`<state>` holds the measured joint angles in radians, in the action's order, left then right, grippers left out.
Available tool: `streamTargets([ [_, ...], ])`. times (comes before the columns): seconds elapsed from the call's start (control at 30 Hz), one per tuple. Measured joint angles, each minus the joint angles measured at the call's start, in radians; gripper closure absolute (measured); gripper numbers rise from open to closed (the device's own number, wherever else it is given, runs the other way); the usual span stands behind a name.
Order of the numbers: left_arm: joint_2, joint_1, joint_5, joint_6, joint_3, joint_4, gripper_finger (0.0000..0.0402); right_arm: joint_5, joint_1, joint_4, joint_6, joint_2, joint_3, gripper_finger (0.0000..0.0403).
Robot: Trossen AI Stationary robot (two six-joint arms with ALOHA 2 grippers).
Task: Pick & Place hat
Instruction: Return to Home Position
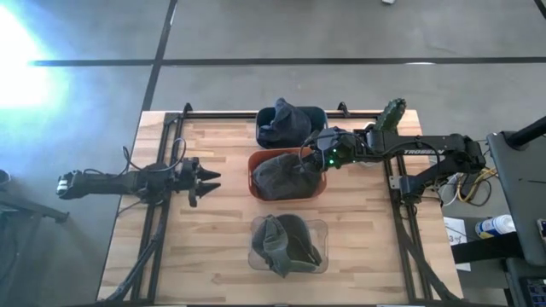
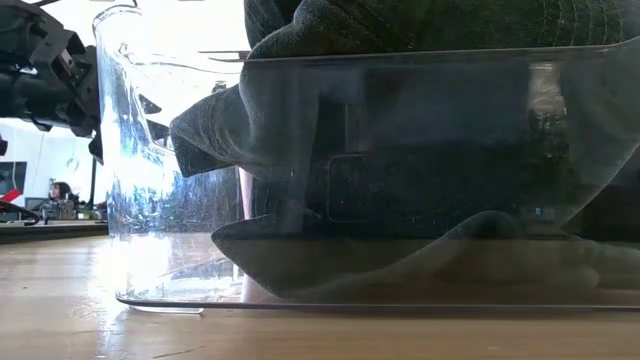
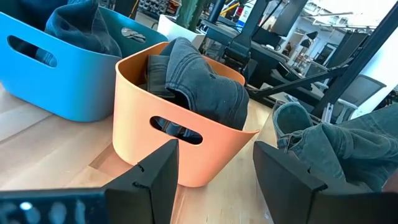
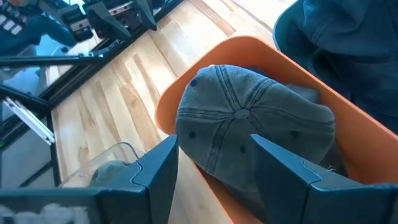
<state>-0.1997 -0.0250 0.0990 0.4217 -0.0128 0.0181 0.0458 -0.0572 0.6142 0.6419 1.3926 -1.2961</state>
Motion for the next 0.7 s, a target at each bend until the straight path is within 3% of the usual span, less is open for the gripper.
streamTargets([
  [0.2, 0.000, 0.000, 0.001, 0.001, 0.000, 0.000, 0.0202, -0.003, 0.007, 0.033, -0.108, -0.021, 0.000, 0.0213],
  [0.37, -0.001, 0.000, 0.004, 0.001, 0.001, 0.004, 0.0202, 0.017, 0.077, -0.052, -0.252, -0.145, 0.054, 0.0213],
  [0.53, -0.001, 0.000, 0.006, 0.001, 0.001, 0.008, 0.0202, 0.115, 0.141, -0.348, -0.377, -0.381, 0.271, 0.0213],
  [0.7, -0.001, 0.000, 0.005, 0.001, 0.002, 0.009, 0.0202, 0.124, 0.164, -0.606, -0.479, -0.608, 0.560, 0.0213],
])
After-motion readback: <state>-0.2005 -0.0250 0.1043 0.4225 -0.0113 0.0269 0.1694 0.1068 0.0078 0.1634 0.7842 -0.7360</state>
